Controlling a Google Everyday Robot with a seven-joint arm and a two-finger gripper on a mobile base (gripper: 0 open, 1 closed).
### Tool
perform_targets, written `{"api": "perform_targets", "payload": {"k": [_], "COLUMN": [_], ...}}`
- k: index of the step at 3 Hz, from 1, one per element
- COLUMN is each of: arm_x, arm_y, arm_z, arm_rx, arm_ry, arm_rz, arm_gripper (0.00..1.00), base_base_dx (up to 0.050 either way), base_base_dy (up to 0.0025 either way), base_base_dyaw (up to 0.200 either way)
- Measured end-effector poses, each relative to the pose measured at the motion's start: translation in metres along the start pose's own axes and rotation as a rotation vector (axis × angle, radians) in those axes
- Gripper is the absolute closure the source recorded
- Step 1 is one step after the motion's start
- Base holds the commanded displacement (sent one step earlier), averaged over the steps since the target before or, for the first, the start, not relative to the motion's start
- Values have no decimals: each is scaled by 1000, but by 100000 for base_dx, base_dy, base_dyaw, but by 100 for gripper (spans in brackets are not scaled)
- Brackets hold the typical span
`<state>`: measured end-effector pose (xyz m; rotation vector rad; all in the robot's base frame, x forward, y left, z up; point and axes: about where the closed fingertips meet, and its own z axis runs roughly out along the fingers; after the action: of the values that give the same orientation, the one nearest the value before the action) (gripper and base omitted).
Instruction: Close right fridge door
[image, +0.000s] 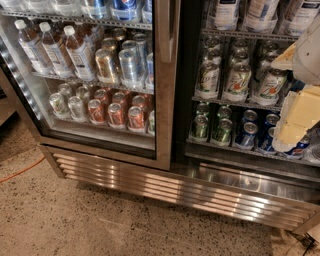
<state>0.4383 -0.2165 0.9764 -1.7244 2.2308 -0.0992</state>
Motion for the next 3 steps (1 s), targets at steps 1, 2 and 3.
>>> {"api": "perform_targets", "payload": {"k": [1, 2, 3], "arm_x": [0, 0, 0], "arm_y": [0, 0, 0], "arm_z": [0, 0, 0], "arm_rx": [0, 0, 0], "arm_ry": [0, 0, 0], "arm_rz": [0, 0, 0], "arm_gripper": [0, 0, 0], "base_base_dx": [-2987, 2487, -17], "base_base_dy": [-239, -217, 26], "base_base_dyaw": [15996, -17396, -18685]}}
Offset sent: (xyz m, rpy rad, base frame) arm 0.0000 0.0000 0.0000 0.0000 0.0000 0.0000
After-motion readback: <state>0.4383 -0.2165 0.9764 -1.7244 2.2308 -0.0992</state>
